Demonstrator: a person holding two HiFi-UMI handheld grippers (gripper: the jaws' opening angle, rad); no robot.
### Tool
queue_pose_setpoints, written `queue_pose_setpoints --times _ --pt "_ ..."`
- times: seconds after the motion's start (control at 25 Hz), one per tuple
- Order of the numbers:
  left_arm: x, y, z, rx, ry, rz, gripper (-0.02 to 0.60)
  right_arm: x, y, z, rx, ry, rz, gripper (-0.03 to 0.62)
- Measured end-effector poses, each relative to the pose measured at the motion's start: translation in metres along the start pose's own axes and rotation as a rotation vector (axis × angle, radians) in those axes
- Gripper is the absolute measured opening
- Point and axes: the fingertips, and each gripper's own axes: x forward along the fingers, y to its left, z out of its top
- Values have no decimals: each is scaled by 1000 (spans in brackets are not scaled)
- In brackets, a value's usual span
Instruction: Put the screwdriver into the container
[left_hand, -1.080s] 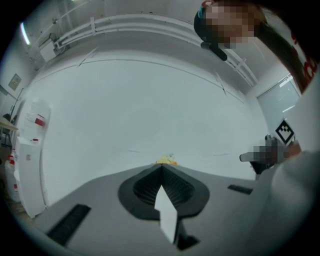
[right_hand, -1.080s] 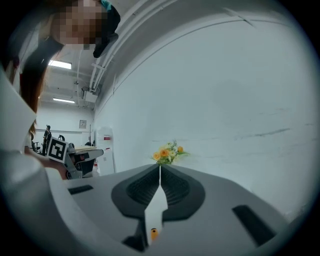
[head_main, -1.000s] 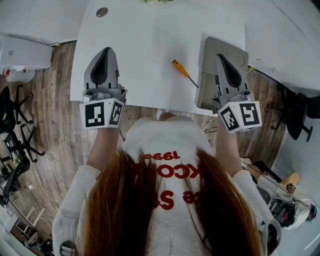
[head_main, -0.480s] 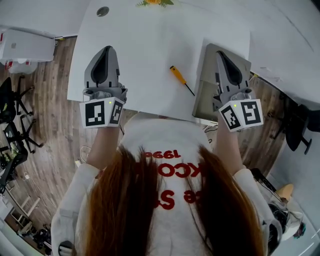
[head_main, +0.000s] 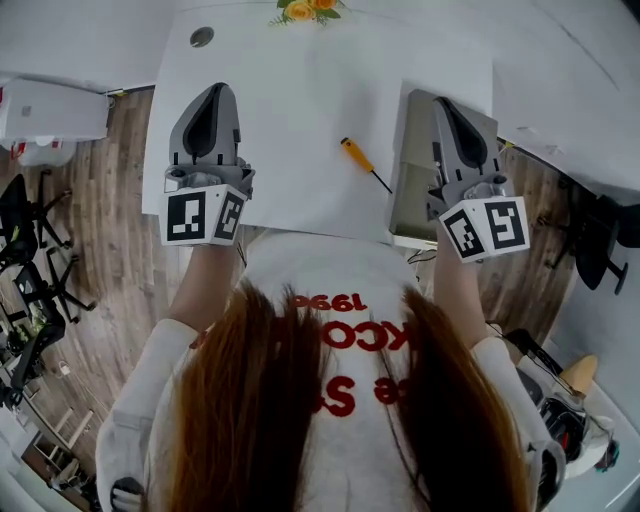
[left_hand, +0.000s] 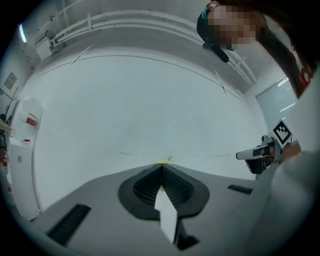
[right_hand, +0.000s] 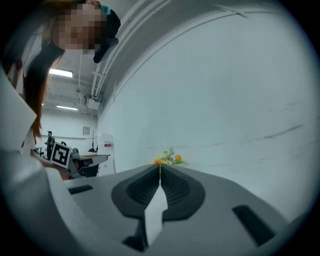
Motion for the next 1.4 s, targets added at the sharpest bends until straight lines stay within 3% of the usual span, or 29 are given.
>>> queue_pose_setpoints --times 0.4,0.6,1.04,1.4 --pt "12 2 -5 29 -2 -64 8 6 13 6 -10 -12 -15 9" --pt "14 -3 -14 -35 4 -118 6 10 24 3 18 -2 23 9" --pt "21 -5 -38 -34 47 -108 8 13 19 -18 49 32 27 9" --pt "23 -3 -63 -40 104 -97 7 32 25 -62 84 143 80 9"
